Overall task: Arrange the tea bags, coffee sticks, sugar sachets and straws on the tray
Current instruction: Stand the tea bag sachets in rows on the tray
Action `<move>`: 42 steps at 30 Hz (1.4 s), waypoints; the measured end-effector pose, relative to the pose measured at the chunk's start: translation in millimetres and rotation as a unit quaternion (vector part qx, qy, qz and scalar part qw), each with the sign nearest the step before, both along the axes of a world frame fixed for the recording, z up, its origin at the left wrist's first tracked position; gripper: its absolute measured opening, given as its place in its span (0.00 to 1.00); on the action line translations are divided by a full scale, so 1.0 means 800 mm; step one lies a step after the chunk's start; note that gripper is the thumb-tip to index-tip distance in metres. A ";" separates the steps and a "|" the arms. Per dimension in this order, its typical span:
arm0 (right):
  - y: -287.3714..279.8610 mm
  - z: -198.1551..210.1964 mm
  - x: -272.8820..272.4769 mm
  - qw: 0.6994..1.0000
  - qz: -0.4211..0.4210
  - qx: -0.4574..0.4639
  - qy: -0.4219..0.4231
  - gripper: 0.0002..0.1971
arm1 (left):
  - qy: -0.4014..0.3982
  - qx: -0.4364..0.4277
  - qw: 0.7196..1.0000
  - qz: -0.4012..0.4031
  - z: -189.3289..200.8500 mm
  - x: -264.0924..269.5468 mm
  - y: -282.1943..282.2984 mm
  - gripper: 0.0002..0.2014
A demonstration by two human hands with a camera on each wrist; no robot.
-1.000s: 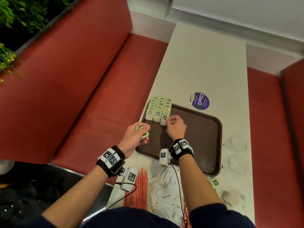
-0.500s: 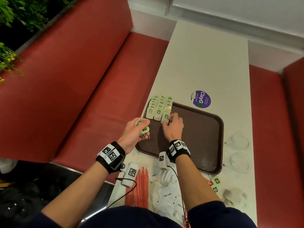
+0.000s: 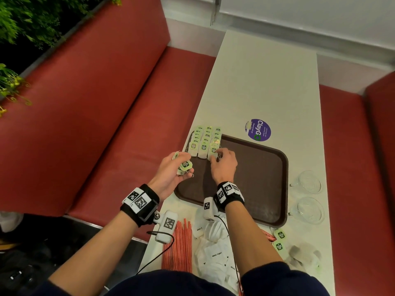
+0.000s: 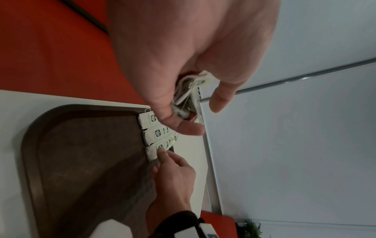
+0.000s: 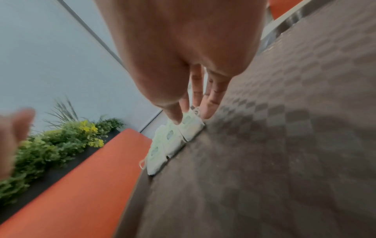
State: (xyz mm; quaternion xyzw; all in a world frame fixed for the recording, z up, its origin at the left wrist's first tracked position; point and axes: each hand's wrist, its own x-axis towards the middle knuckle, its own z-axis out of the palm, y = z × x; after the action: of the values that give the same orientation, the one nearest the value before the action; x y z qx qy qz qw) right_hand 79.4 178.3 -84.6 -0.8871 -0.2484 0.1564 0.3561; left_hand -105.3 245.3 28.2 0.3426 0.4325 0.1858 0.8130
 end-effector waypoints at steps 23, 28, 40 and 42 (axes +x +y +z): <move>-0.103 0.174 -0.068 0.973 0.100 0.140 0.154 0.04 | -0.060 0.077 0.991 -0.091 0.025 -0.012 -0.046 0.09; -0.097 0.202 -0.044 0.979 0.174 0.081 0.067 0.03 | -0.019 0.133 0.986 -0.099 0.029 -0.012 -0.041 0.15; -0.042 0.194 -0.021 0.971 0.234 0.050 -0.003 0.07 | 0.005 0.117 0.993 -0.005 0.001 0.002 -0.025 0.13; -0.025 0.186 -0.011 0.971 0.237 0.035 -0.016 0.08 | 0.005 0.087 0.996 0.027 -0.006 0.000 -0.016 0.14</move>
State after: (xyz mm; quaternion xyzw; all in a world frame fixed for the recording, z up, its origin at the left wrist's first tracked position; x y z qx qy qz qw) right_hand 70.3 158.2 64.0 -0.7921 -0.4626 0.2139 0.3359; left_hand -105.3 232.7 23.1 0.4008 0.4275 0.2427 0.7731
